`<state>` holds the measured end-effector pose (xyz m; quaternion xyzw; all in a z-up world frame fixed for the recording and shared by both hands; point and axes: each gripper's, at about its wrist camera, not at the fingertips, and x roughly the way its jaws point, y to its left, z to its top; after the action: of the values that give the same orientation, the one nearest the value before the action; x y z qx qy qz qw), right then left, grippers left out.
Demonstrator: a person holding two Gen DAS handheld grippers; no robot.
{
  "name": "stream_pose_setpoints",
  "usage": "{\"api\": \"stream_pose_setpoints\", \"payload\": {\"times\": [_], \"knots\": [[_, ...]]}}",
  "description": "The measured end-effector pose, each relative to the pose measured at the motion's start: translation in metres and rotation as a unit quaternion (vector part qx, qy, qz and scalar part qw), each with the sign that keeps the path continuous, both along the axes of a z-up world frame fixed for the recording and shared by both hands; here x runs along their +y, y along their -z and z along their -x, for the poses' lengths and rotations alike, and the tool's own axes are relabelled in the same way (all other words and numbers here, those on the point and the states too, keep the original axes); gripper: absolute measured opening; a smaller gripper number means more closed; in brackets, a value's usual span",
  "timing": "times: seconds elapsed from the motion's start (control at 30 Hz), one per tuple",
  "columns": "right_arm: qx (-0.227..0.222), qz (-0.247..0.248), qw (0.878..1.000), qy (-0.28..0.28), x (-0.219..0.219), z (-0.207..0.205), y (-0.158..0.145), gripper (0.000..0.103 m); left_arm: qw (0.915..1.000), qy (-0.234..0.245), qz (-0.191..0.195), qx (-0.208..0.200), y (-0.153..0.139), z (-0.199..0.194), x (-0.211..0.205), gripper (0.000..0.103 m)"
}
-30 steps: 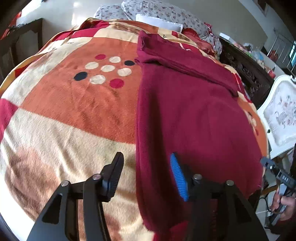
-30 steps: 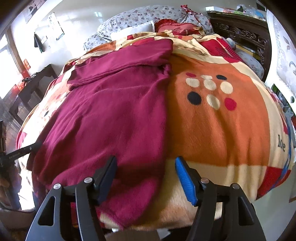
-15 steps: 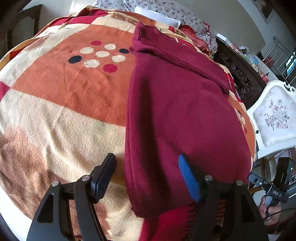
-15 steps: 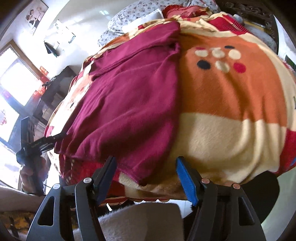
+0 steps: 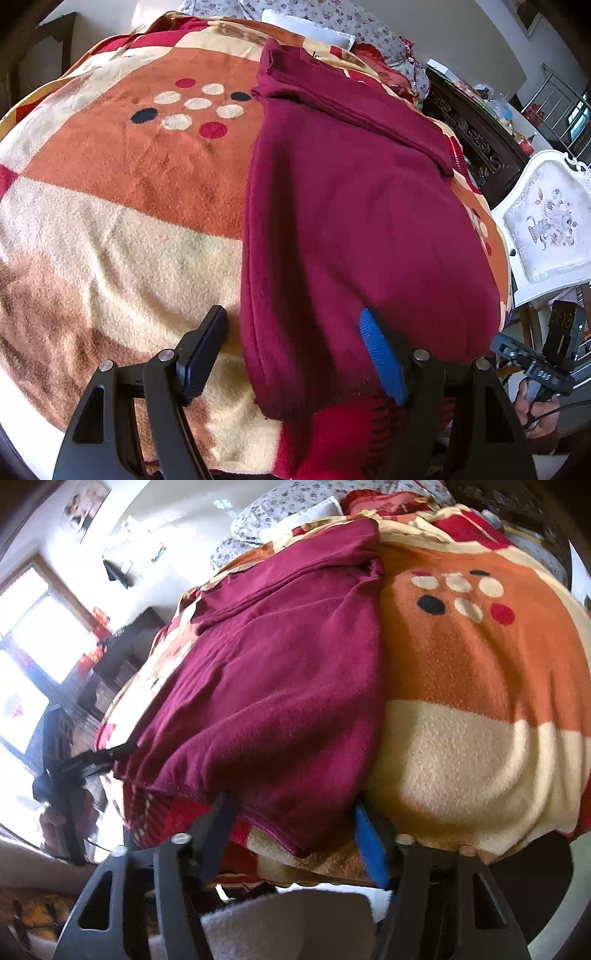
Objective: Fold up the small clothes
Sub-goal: 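Lift the hem with both tools and fold it toward the collar, then raise the maroon shirt hem with both tools and carry it toward the collar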
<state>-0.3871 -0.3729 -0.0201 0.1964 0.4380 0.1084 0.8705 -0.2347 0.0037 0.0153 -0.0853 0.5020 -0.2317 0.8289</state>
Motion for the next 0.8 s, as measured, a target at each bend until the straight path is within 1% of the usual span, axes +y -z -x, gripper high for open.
{"api": "stream_pose_setpoints", "payload": {"times": [0.03,0.17,0.37,0.4,0.43,0.47,0.5,0.53,0.57,0.63,0.8], "knots": [[0.000,0.004,1.000,-0.003,0.000,0.000,0.000,0.044,1.0000,0.000,0.001,0.001,0.000,0.000,0.000,0.073],[0.002,-0.006,1.000,0.002,-0.003,-0.001,0.002,0.041,1.0000,0.006,-0.002,0.004,-0.001,0.003,0.001,0.073],[0.003,-0.001,1.000,0.000,-0.002,-0.001,0.000,0.041,0.9997,0.017,-0.018,-0.001,-0.002,0.011,0.001,0.073],[0.002,0.004,1.000,-0.001,-0.001,-0.001,0.000,0.038,0.9995,0.020,-0.025,-0.005,-0.002,0.011,-0.001,0.072],[0.000,0.010,1.000,-0.001,0.000,-0.002,-0.001,0.029,0.9990,0.023,-0.037,-0.012,-0.002,0.012,-0.003,0.059],[-0.003,0.013,1.000,0.006,-0.001,-0.001,-0.002,0.024,0.9985,0.026,-0.045,-0.017,-0.002,0.012,-0.004,0.050],[-0.006,0.010,1.000,0.011,-0.003,-0.001,-0.003,0.017,0.9976,0.030,-0.059,-0.020,-0.001,0.012,-0.006,0.031],[-0.009,0.002,1.000,0.015,-0.005,-0.001,-0.004,0.015,0.9973,0.032,-0.063,-0.022,-0.001,0.012,-0.007,0.025],[-0.011,-0.004,1.000,0.014,-0.007,0.001,-0.005,0.015,0.9975,0.034,-0.058,-0.021,-0.001,0.011,-0.006,0.022],[-0.012,-0.001,1.000,0.012,-0.007,0.002,-0.007,0.015,0.9975,0.038,-0.055,-0.021,-0.002,0.011,-0.005,0.017],[-0.001,-0.013,1.000,0.007,-0.009,0.001,-0.002,0.017,0.9963,0.047,-0.065,-0.029,-0.003,0.012,-0.008,0.015]]}}
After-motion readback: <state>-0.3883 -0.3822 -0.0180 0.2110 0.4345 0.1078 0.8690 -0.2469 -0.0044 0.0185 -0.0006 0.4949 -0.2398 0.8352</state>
